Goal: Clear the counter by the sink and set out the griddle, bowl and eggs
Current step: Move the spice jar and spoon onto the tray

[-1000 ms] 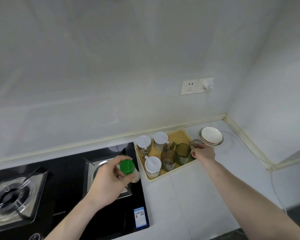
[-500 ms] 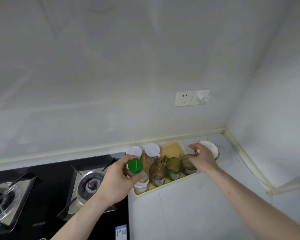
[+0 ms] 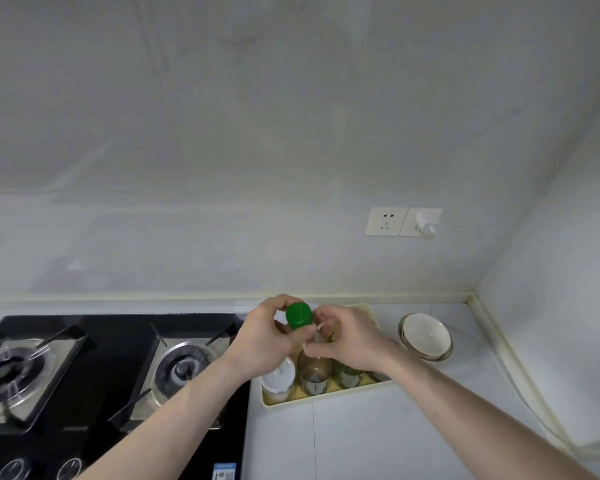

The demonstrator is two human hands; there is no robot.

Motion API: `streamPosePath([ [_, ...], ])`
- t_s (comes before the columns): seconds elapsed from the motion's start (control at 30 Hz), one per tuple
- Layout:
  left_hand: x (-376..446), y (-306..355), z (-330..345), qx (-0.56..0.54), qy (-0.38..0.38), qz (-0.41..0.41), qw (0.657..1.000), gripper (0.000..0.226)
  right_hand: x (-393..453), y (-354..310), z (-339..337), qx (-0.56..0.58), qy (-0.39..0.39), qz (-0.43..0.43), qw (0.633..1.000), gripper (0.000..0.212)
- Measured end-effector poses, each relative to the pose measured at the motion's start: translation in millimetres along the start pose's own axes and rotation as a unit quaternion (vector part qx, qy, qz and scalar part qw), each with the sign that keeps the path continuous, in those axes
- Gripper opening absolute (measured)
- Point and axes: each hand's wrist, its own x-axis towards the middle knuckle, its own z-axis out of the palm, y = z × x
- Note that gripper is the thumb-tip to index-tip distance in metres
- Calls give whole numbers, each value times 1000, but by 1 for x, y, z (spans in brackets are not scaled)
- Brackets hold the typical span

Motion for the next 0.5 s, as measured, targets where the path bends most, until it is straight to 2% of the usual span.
streamPosePath([
  [0.07,1,0,-2,0,0,-6,1000,42,3,2,-3,-14,-10,-9,1000,29],
  [0.17,1,-4,-11,11,30,-21,999,50,10,15,-9,-28,3,7,1000,37],
  [0.37,-10,-28,-39,40,92,-66,993,28,38,58,-32,4,116,93,989,31],
  [0.5,-23,-40,-46,45,106,-86,990,22,66,86,-40,-18,132,141,981,27],
])
